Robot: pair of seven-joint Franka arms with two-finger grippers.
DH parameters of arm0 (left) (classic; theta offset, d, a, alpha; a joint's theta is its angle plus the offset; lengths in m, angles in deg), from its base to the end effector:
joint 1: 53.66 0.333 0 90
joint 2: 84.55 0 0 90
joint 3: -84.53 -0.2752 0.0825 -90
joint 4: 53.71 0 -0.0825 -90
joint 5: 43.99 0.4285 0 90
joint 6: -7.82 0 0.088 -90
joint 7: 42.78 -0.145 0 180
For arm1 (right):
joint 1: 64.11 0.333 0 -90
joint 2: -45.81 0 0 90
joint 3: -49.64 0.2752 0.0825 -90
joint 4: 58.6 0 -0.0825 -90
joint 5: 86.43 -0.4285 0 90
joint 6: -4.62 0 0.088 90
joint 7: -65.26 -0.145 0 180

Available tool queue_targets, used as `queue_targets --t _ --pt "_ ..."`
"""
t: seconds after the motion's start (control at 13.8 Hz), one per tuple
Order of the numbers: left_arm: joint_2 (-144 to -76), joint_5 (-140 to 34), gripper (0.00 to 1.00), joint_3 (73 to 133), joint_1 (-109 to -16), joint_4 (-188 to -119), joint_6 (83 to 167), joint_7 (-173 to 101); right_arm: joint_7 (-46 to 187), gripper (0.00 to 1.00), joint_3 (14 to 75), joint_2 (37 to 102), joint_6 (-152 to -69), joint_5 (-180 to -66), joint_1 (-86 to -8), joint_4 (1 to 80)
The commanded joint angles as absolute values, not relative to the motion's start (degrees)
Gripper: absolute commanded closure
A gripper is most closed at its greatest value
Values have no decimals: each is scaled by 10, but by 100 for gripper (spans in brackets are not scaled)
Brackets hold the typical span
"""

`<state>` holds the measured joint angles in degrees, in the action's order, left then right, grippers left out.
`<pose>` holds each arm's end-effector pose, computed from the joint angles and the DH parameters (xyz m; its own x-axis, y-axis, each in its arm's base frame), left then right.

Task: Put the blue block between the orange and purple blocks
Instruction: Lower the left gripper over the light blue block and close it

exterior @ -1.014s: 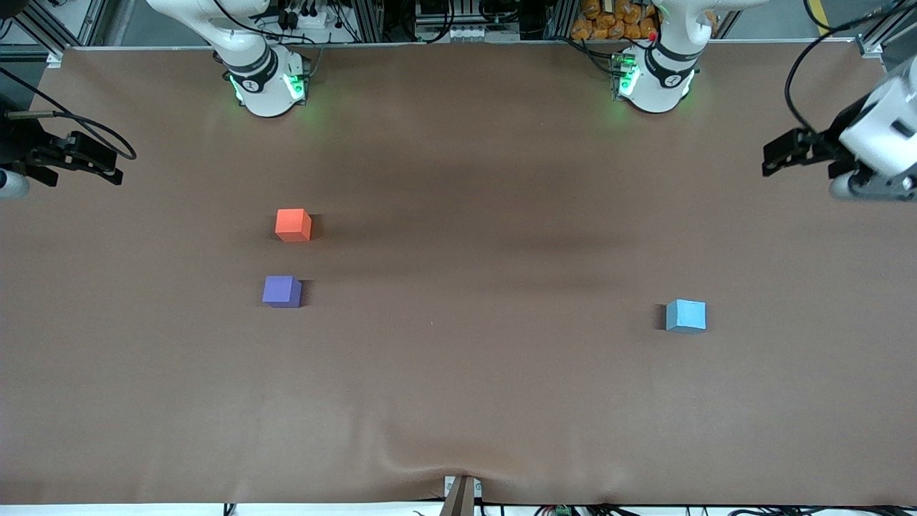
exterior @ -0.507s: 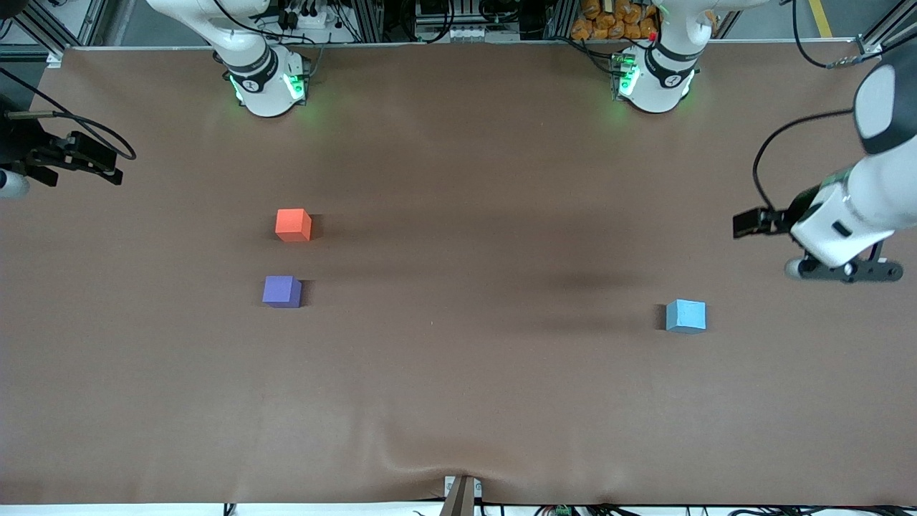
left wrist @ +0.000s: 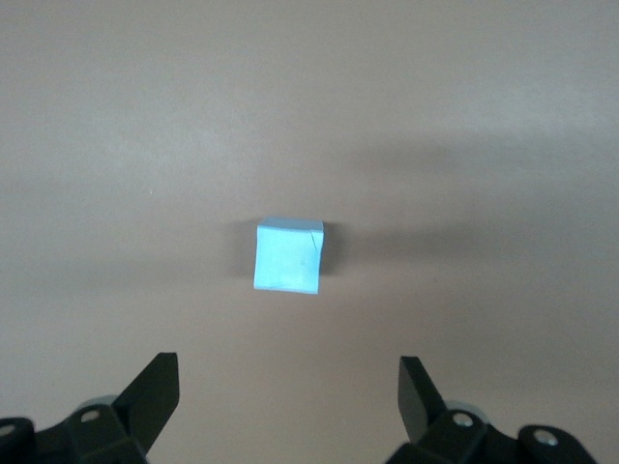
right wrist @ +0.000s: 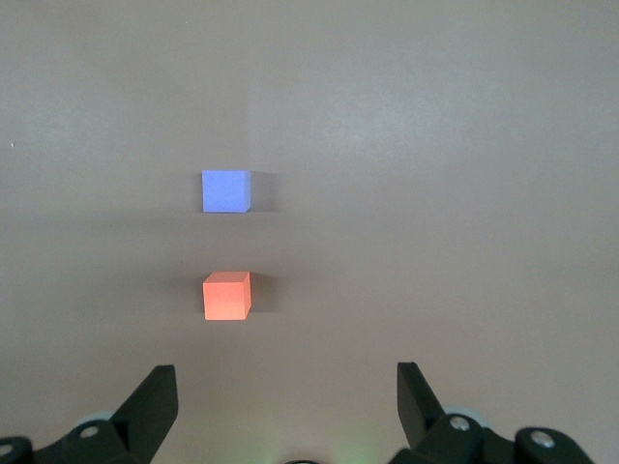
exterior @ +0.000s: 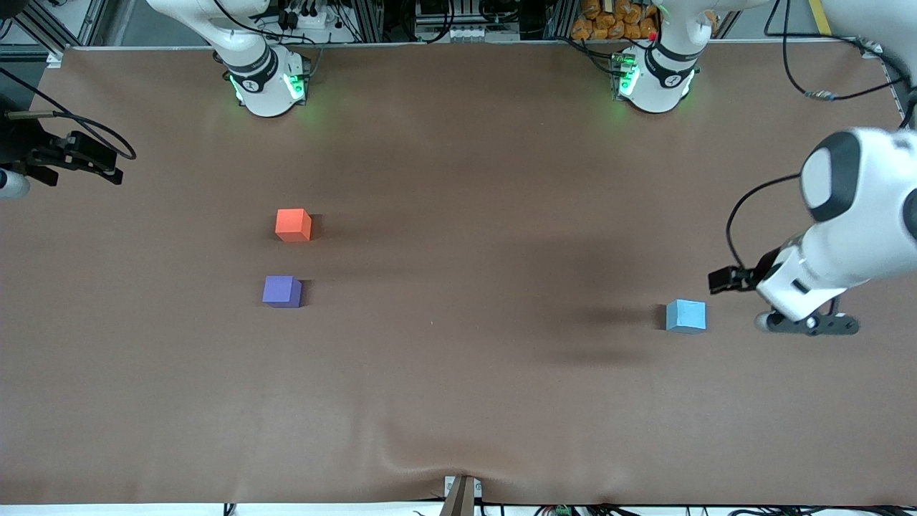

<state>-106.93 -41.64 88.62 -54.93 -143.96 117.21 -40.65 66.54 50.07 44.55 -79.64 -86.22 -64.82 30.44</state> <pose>0.6857 -0.0566 0.3182 0.9963 -0.0660 -0.0551 -0.0668 -0.9977 -0.0128 0.5803 -0.0034 0.5589 0.9980 0.0171 -0.0615 0.0173 -0.9998 0.0025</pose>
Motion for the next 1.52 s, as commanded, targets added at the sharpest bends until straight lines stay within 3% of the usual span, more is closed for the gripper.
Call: queue_targets --t 0.0,0.22,0.58,1.45 --pt "-1126 -364 0 888 -551 -1430 1212 -401 671 0 499 447 -790 -865 -648 297" --pt "-1176 -348 0 889 -550 -1424 1258 -401 670 0 499 447 -789 -865 -648 297" --pt "-1179 -350 0 891 -542 -1477 1256 -395 670 0 499 448 -789 -865 -649 297" --pt "-1244 -371 0 890 -544 -1470 1311 -407 670 0 499 448 -790 -867 -649 297"
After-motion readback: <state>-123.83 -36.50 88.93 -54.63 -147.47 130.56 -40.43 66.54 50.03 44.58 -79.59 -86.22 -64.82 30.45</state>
